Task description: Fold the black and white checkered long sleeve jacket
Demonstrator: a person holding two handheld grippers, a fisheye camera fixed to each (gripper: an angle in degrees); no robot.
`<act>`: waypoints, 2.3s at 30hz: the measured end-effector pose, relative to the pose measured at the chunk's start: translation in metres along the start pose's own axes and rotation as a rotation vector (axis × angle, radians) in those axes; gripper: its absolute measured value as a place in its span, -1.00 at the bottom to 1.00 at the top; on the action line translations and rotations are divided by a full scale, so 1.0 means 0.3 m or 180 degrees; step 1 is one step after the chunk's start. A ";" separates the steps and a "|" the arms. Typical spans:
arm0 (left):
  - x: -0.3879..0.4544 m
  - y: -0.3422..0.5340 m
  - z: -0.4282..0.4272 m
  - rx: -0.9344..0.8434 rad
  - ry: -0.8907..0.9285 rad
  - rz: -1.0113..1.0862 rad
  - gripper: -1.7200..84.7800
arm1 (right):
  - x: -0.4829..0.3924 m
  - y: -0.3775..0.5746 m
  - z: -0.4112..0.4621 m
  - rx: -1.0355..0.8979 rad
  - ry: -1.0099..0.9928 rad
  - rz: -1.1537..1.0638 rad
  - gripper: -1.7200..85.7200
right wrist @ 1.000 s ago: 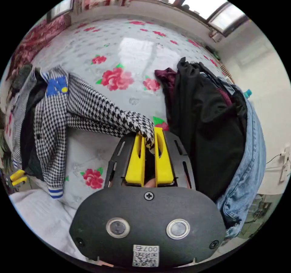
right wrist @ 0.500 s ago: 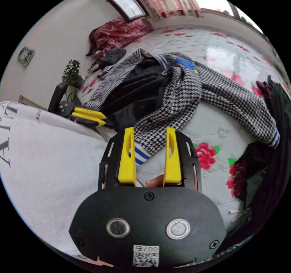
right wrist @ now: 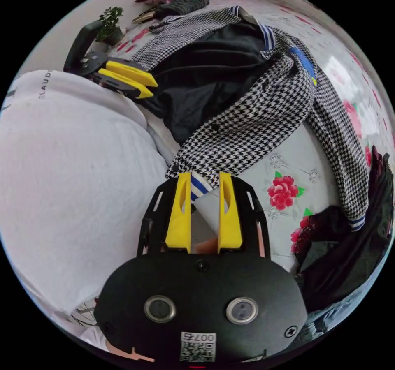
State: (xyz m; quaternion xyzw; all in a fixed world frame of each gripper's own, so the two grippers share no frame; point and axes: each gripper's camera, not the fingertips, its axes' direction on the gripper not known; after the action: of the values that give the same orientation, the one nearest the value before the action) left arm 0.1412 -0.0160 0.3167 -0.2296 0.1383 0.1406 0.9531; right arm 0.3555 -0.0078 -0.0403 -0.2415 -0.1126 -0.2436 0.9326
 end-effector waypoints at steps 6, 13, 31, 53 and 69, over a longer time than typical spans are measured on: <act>0.083 -0.136 0.079 -0.0176 0.0258 0.0761 -0.71 | 0.115 -0.297 -0.174 0.0740 0.0752 0.0058 -0.79; 0.143 -0.289 0.203 -0.0476 0.0396 0.1364 -0.64 | 0.283 -0.698 0.137 -0.0200 0.1068 -0.0099 -0.79; -0.241 -0.226 -0.294 0.0549 0.0848 0.0852 -0.97 | 0.893 -0.617 -0.313 0.1572 -0.1871 0.1482 -0.95; -0.852 0.317 -0.228 0.0118 0.0253 -0.1003 -0.68 | 0.163 -0.474 0.183 0.0337 0.0029 0.0081 -0.76; -0.661 0.219 -0.070 -0.0539 0.0614 -0.0328 -0.95 | -0.275 -0.288 0.644 -0.1559 0.0597 -0.0547 -0.83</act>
State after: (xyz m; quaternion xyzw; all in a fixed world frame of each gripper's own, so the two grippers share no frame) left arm -0.0678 -0.0104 0.3376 -0.3285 0.2050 0.0799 0.9185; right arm 0.2232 0.0569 0.1327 -0.4257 0.0164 -0.3630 0.8287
